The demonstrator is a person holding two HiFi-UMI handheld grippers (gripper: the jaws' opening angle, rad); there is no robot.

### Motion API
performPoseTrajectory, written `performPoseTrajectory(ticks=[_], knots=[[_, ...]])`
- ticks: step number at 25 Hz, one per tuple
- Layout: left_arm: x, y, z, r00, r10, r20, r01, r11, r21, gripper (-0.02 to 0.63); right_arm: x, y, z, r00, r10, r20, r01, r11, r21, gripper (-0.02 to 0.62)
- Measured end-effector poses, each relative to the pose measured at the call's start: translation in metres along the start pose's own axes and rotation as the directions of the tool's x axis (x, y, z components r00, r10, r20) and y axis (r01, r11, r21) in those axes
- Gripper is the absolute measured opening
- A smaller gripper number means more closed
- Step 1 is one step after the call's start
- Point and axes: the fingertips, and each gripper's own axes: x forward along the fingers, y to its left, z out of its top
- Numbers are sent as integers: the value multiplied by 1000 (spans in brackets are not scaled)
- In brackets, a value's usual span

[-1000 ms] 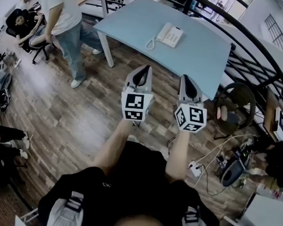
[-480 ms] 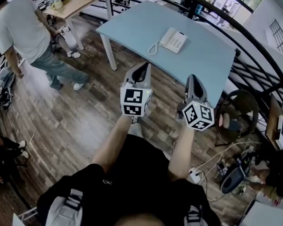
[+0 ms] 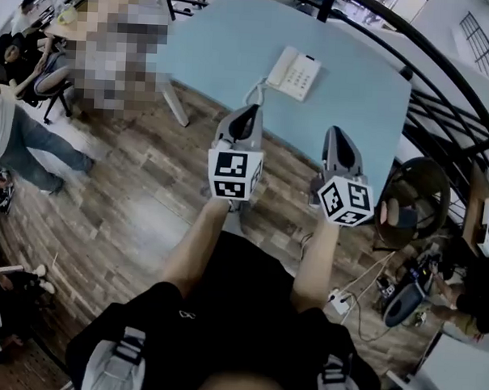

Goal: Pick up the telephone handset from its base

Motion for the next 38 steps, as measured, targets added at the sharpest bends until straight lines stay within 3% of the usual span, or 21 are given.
performPoseTrajectory(ticks=[6,10,15,19,24,26,30,33,38], knots=[[108,71,-21,996,-7,-91,7,1000,-6,-3,140,4,-35,995,55,-81,-53,998,23,-6],[176,119,-44,988,-24,-153,19,999,-32,-3,225,-3,-51,992,49,-120,-48,999,16,-6],[226,138,-67,977,-75,-200,60,995,-85,-3,264,-26,-74,979,-10,-205,1,999,-44,-6],[255,136,-94,963,-102,-251,75,990,-116,-3,268,-55,-107,954,-41,-297,41,999,-5,-6],[278,128,-122,942,-115,-316,77,988,-132,-3,283,-71,-154,911,43,-410,8,993,122,11],[279,131,-133,932,-106,-347,64,989,-130,-3,294,-70,-173,885,97,-455,-13,983,185,109],[284,143,-149,918,-70,-391,21,991,-129,-3,327,-72,-204,831,177,-527,-41,965,258,157],[286,153,-161,907,-44,-419,-11,992,-128,-3,351,-74,-222,798,211,-565,-31,950,311,202],[284,157,-169,898,-26,-439,-35,991,-131,-3,377,-79,-251,737,255,-626,22,917,399,225]])
